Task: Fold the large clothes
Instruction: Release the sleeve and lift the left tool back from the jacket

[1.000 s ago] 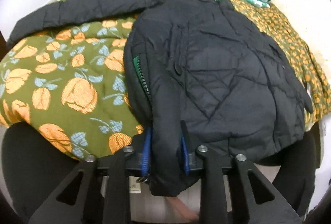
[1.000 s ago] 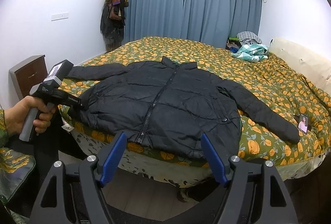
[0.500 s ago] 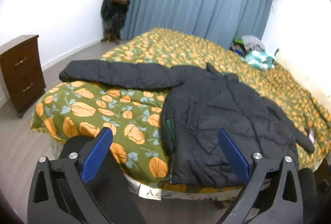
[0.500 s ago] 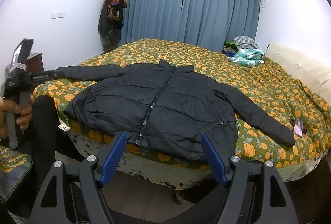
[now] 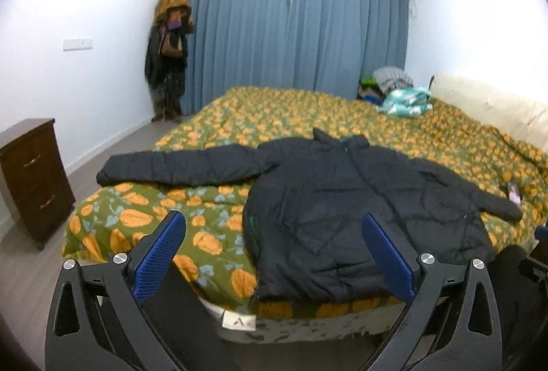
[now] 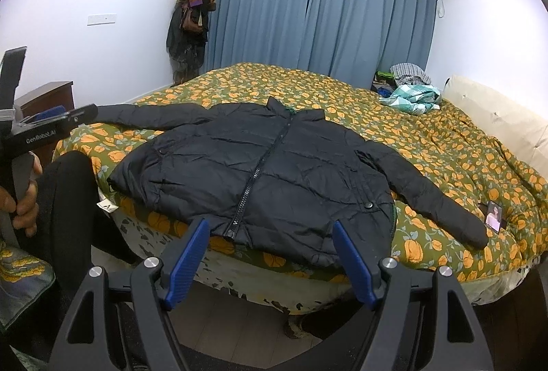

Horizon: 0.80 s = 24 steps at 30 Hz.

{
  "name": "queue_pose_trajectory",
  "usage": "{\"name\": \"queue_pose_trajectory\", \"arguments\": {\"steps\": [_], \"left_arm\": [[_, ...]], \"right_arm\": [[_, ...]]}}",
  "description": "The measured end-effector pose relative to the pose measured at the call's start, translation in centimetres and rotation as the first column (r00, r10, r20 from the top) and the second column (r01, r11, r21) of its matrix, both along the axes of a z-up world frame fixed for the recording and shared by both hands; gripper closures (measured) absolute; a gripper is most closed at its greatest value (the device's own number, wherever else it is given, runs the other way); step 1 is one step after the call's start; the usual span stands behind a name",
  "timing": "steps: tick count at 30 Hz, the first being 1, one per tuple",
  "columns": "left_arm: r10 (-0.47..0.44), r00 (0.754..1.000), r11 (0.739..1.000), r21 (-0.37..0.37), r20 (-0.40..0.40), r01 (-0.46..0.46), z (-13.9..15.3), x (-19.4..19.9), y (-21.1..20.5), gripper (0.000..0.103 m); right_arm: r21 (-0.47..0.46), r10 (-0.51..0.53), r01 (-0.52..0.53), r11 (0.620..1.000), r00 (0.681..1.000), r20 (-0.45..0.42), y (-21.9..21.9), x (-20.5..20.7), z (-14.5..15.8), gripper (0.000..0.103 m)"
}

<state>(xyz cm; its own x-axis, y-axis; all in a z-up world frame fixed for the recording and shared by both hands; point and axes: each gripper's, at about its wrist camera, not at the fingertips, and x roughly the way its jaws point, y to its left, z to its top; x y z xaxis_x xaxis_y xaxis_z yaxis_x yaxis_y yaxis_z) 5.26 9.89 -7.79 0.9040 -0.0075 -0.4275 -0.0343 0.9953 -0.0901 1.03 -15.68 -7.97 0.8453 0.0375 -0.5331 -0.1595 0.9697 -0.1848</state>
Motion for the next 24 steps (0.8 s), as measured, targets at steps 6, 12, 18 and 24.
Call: {"name": "queue_pose_trajectory", "arguments": {"steps": [6,12,18,24], "left_arm": [[0.008,0.999,1.000,0.013,-0.035,-0.007,0.0,0.0,-0.3,0.000],[0.029,0.999,0.996,0.087,0.029,-0.032,1.9,-0.4,-0.4,0.000],[0.045,0.997,0.996,0.072,0.068,-0.050,5.2,1.0,1.3,0.000],[0.091,0.992,0.995,0.034,0.091,-0.094,9.5,5.3,2.7,0.000]], "right_arm": [[-0.005,0.002,-0.002,1.000,1.000,-0.002,0.0,0.1,0.0,0.027],[-0.009,0.004,-0.004,1.000,1.000,-0.002,0.0,0.0,-0.1,0.027],[0.026,0.018,-0.018,1.000,1.000,-0.005,-0.7,0.4,0.5,0.027],[-0.054,0.000,0.006,0.999,0.992,0.123,-3.5,2.6,4.6,0.024]]}}
